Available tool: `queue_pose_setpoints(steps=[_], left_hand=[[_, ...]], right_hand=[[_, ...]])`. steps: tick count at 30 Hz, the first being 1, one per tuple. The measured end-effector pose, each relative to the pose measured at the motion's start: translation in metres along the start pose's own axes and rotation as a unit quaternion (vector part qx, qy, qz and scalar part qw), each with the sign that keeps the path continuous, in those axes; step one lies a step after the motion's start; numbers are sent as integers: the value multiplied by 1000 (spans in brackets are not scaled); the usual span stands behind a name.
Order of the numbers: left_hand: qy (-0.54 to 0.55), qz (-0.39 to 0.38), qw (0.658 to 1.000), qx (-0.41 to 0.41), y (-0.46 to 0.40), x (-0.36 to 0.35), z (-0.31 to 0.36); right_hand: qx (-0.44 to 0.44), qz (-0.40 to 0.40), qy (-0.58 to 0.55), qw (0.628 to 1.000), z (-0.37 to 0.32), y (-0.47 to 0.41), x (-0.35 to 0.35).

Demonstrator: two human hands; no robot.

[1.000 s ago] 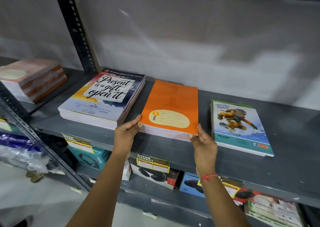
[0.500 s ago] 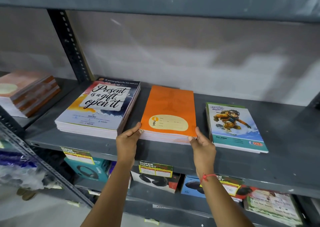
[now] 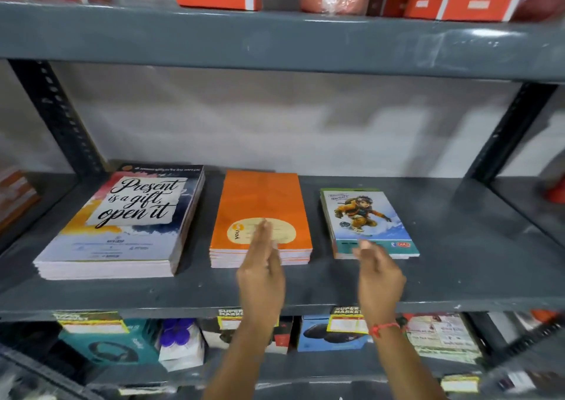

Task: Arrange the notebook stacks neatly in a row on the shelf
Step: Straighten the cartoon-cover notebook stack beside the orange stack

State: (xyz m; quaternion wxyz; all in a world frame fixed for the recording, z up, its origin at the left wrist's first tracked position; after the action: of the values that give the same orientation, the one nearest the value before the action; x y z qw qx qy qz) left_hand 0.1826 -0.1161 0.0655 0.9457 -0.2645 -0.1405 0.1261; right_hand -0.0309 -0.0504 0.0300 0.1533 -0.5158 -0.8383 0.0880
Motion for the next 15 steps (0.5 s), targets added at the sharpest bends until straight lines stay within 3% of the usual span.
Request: queue_pose_setpoints(steps=[2, 4, 8, 11, 15], left_hand=[[27, -89, 996, -17, 10, -35, 17], [51, -186, 981, 7, 26, -72, 20], [60, -372, 915, 145, 53, -130, 1], [69, -366, 905, 206, 51, -144, -7], [62, -330, 914, 229, 50, -149, -14]], right_hand=[[-11, 78, -34, 996, 6, -20, 30], [-54, 80, -26, 995, 22, -42, 49], [-145, -72, -16, 987, 53, -72, 54], [-163, -200, -11, 966, 61, -81, 40], [-176, -276, -42, 944, 69, -86, 33]])
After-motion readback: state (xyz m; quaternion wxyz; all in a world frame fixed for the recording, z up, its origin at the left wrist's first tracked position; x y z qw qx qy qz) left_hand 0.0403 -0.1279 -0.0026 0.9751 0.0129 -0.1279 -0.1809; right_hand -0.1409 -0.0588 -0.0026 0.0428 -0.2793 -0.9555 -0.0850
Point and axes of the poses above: each hand's wrist, its own y-axis away from the middle knuckle, its own x-axis out of the back of the hand, z = x × y, the point moved 7 cm from there along -y, towards the middle knuckle, and after that the axes turned 5 degrees about z, right-handed, at the moved point
